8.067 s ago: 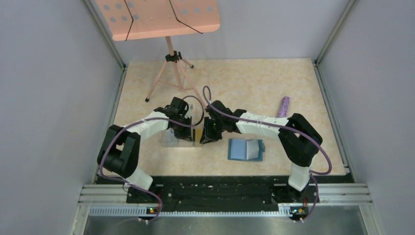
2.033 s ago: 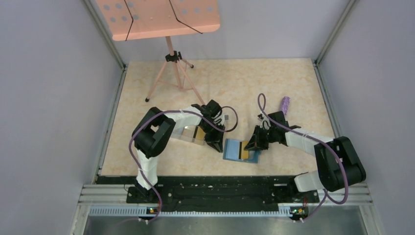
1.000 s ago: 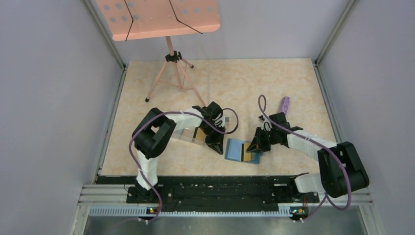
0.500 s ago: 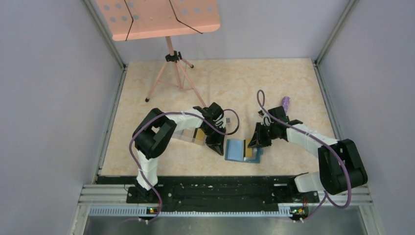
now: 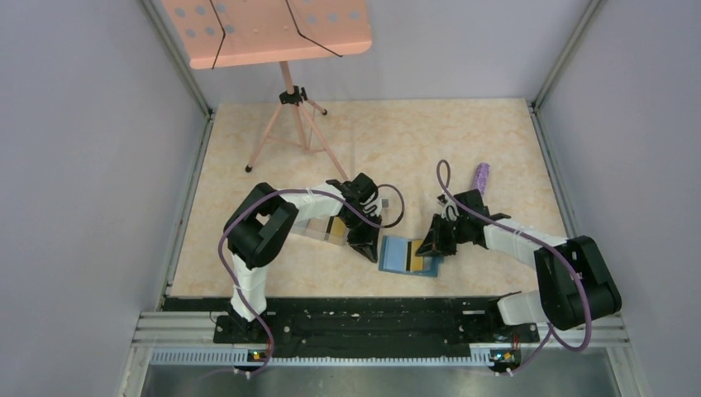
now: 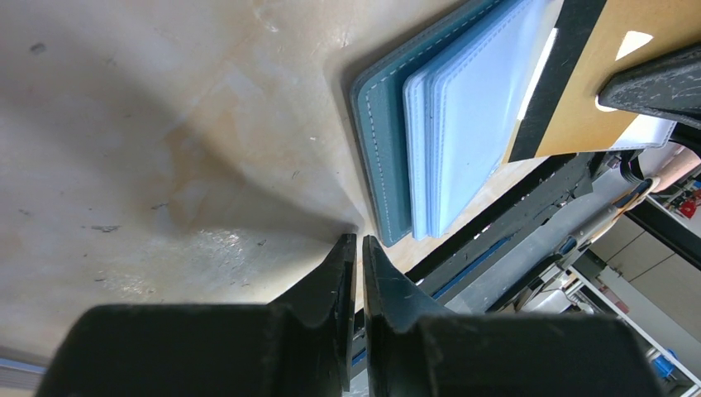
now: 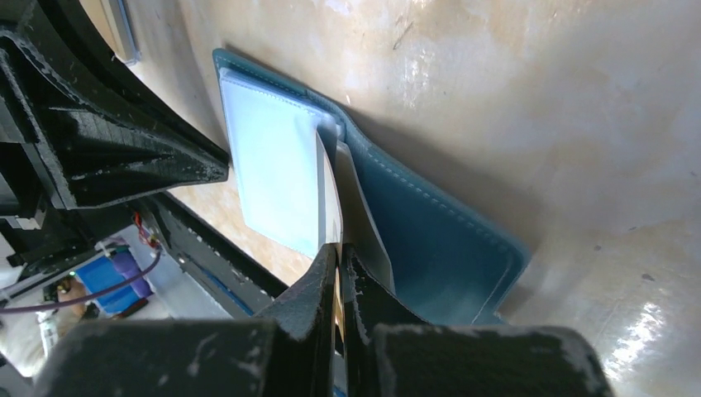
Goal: Put the credit cards into the card holder
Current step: Insert the credit card into the card holder.
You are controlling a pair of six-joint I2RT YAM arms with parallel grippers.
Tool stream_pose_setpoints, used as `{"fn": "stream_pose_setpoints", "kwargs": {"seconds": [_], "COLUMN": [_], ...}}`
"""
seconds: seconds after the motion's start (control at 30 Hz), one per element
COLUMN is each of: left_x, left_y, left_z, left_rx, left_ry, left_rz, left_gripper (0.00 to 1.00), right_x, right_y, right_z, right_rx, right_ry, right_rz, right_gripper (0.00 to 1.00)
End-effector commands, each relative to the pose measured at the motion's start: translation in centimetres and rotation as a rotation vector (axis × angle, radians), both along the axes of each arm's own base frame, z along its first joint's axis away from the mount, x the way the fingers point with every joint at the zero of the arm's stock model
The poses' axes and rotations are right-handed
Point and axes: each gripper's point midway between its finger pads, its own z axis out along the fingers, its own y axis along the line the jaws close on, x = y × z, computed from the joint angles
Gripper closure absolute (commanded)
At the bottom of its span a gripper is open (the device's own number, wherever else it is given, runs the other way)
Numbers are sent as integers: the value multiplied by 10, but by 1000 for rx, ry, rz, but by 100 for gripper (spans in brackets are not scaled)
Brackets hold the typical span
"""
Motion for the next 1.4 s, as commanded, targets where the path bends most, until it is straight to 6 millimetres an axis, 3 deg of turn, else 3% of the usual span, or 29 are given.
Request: {"fn": "stream_pose_setpoints", "kwargs": {"seconds": [0.0,0.5,0.87,1.03,1.2,1.37], "left_x": [-10,-8,-10,-10,-10,-10], "left_y": [10,7,8,7,6,7], "left_z": [-26,-25,-27,-25,-24,-23], "left_rx": [89,90,95,90,87,88], "left_ry": [8,7,12,18,18,14], "left_rz": [-28,-38,-42,-41,-40,-36], "left_gripper": [87,88,89,100,100,100], "right_x": [-4,10,6,5,12,7], "right_y": [-4,10,11,13,24,38], "right_z": [-8,-10,-15,-13,-3,-6], "right_rx": [-3,85,104,98,95,63], "right_ry": [3,-80,-68,-44,-68,-23], "right_rz": [-33,4,-18,-27,-18,8], "right_gripper": [100,100,100,100,99,97]}}
